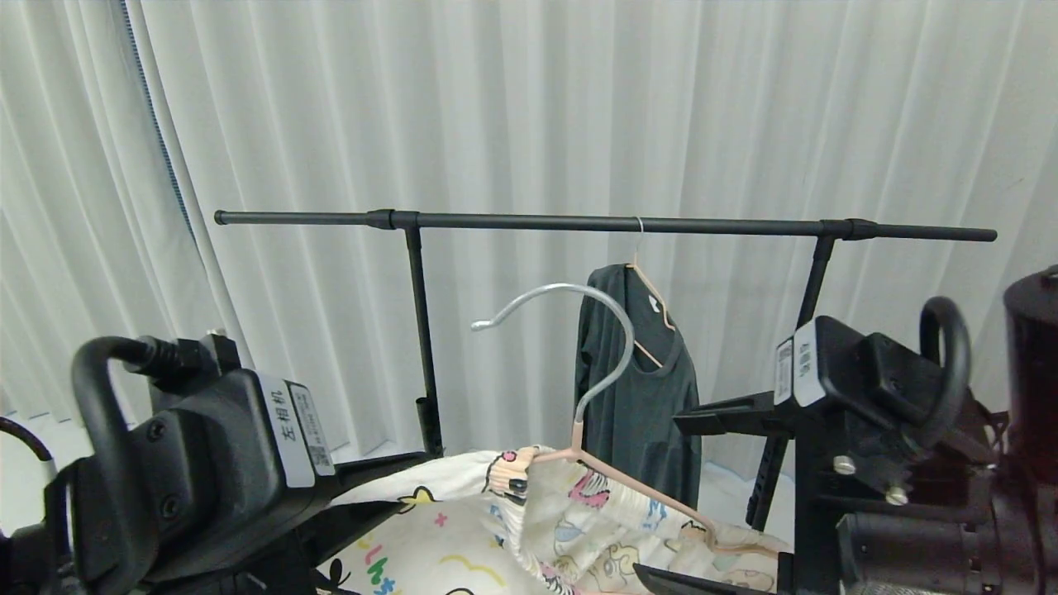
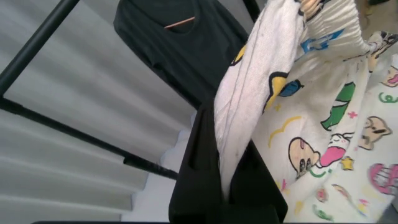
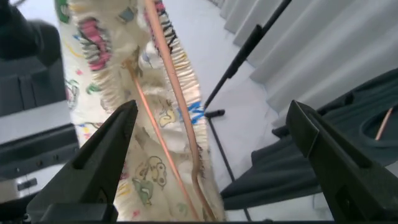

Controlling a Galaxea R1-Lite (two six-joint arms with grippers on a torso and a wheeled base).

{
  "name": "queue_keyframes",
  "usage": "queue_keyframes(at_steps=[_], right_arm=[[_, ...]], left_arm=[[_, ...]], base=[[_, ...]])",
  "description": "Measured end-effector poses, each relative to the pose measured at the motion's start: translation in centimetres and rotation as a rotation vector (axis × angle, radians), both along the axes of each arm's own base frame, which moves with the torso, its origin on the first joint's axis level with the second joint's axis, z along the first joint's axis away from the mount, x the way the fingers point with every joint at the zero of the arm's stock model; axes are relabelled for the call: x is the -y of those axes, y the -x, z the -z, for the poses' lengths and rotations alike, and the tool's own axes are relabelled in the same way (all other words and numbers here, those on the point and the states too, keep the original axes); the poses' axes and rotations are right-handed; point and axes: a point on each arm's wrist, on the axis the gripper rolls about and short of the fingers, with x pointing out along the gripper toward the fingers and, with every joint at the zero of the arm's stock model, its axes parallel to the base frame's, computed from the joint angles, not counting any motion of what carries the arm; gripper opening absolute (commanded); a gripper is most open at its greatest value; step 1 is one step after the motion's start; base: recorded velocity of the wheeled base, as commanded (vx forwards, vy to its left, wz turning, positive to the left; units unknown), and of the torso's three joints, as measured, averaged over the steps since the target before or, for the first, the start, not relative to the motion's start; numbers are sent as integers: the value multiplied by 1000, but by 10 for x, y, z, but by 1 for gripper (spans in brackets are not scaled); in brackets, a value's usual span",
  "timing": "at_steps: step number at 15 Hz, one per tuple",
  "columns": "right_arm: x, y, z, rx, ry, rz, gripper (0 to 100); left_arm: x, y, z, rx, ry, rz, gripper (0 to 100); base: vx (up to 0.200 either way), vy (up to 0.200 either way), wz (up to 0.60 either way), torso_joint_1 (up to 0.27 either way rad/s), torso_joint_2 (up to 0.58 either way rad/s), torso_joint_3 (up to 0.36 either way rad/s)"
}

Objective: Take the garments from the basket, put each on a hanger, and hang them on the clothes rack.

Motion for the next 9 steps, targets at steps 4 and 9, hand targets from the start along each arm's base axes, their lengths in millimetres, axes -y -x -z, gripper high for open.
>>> queue_keyframes(at_steps=[4,9], right_arm=[[-10,-7,16,-34,83,6,100],[-10,-9,24,-38,149,-3,100]], left_arm=[[3,5,0,5,-1,36,0],[4,5,0,5,-1,42,0]], base=[[0,0,0,0,0,0],[0,0,0,0,0,0]])
